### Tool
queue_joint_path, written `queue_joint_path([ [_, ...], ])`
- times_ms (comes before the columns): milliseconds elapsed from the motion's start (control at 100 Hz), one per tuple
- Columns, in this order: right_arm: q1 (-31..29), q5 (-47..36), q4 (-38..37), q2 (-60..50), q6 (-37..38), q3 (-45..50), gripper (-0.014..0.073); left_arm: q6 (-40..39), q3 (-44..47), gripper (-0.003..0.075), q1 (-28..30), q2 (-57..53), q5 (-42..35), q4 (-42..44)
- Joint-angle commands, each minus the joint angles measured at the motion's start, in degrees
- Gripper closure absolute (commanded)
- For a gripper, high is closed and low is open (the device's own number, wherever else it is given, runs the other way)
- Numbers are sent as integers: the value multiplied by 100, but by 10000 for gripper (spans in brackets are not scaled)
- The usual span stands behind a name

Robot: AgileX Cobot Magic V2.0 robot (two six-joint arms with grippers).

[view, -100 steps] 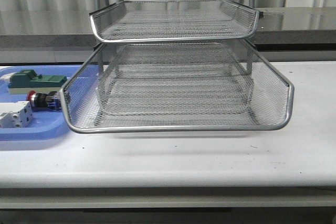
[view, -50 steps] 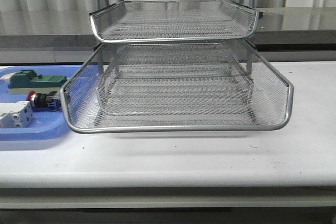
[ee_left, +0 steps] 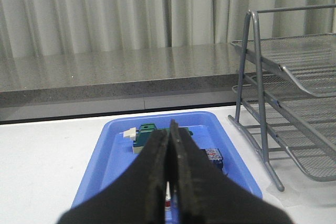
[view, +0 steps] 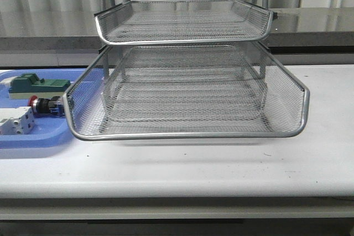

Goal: Place button on rack with both arms
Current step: 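Move the left gripper above the blue tray toward the red button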

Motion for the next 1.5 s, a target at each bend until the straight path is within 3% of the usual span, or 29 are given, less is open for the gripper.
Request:
queue_joint_path([
  [0, 1, -302, -48, 41, 0, -186, 664, -69, 271, 740, 24, -175, -486, -45],
  [970, 1, -302, -48, 41, 0, -186, 664, -69, 271, 740, 24, -175, -486, -45],
  [1220, 1, -302, -48, 41, 0, -186, 664, -69, 156, 740, 24, -175, -963, -45],
  [1490, 1, -302, -48, 41, 0, -186, 664, -69, -840, 740, 24, 196, -96, -461],
])
